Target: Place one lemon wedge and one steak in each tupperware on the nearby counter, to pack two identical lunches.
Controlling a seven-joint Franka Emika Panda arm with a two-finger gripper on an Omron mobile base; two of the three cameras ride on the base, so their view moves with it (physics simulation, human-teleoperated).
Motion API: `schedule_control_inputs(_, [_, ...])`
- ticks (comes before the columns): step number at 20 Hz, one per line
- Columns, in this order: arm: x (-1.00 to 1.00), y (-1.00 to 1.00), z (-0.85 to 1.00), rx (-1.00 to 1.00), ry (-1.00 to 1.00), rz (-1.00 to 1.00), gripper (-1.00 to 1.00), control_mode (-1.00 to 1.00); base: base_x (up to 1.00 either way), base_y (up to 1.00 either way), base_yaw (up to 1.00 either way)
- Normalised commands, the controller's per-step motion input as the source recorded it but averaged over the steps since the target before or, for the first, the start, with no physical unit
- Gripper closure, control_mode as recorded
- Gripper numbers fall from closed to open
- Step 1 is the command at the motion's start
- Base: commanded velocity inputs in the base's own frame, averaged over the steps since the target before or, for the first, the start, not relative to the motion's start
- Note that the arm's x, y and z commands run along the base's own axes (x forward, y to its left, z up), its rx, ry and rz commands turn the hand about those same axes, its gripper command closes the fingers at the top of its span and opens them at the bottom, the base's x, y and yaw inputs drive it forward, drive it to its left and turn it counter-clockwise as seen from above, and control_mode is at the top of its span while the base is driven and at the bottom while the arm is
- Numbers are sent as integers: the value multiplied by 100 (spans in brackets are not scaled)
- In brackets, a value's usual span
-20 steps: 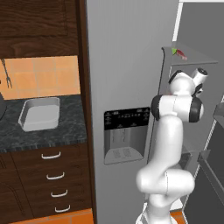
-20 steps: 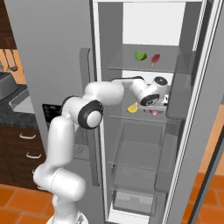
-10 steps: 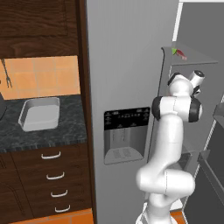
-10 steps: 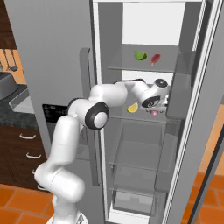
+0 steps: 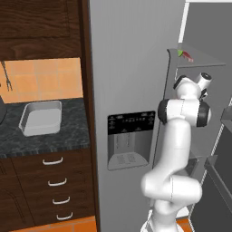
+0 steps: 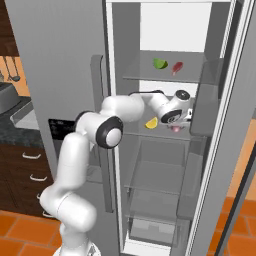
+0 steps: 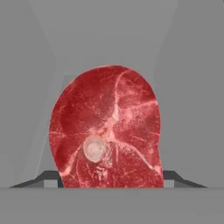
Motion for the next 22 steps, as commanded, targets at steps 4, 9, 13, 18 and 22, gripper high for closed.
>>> schedule_control_inputs(4, [-100, 46, 0, -7, 0, 0, 100, -100, 0, 0, 0])
schedule_control_inputs(9, [-100, 61, 13, -9, 4, 0, 100, -100, 0, 0, 0])
schedule_control_inputs(13, [-100, 54, 38, -3, 12, 0, 100, -100, 0, 0, 0])
schedule_control_inputs(18, [-100, 27, 49, 0, 1, -1, 100, -100, 0, 0, 0])
schedule_control_inputs(22, [-100, 7, 71, 8, 0, -7, 100, -100, 0, 0, 0])
